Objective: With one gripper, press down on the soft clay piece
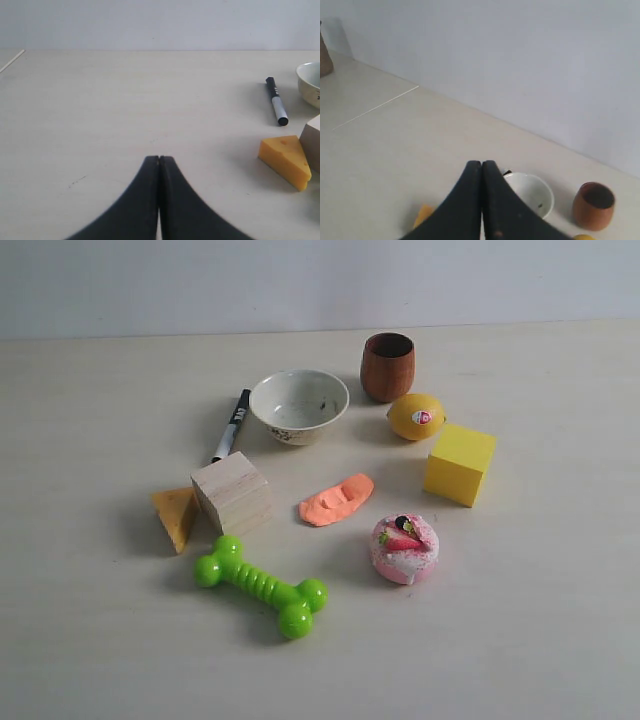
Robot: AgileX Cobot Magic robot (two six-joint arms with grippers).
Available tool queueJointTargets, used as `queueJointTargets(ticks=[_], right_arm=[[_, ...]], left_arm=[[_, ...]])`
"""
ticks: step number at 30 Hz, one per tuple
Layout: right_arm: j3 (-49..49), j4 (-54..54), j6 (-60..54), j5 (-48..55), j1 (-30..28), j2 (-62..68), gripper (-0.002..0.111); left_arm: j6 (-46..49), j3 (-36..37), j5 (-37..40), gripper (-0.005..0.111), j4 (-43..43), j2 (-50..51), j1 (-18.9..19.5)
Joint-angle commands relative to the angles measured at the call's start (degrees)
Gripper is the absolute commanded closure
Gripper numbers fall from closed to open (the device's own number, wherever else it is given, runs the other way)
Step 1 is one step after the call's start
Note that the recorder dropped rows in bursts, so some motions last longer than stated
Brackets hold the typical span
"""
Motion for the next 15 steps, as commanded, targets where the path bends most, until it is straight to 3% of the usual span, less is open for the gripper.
queueJointTargets(ticks=[1,4,6,15], right_arm=[[0.36,-11.01,4.88,-0.66,0.05,-4.45,0.108],[0.36,-25.18,16.43,0.52,-0.15,-6.72,0.108],[0.36,-32.76,25.42,2.6,-3.25,-8.44,0.108],[6.06,-33.38,27.0,5.4,-27.29,-16.08,0.108]], left_arm=[[0.04,-0.17,-0.5,0.107,0.15,-0.36,0.04],[0.04,-0.17,-0.5,0.107,0.15,-0.36,0.04],[0.04,-0.17,-0.5,0.107,0.15,-0.36,0.04],[0.04,-0.17,-0.5,0.107,0.15,-0.36,0.04]])
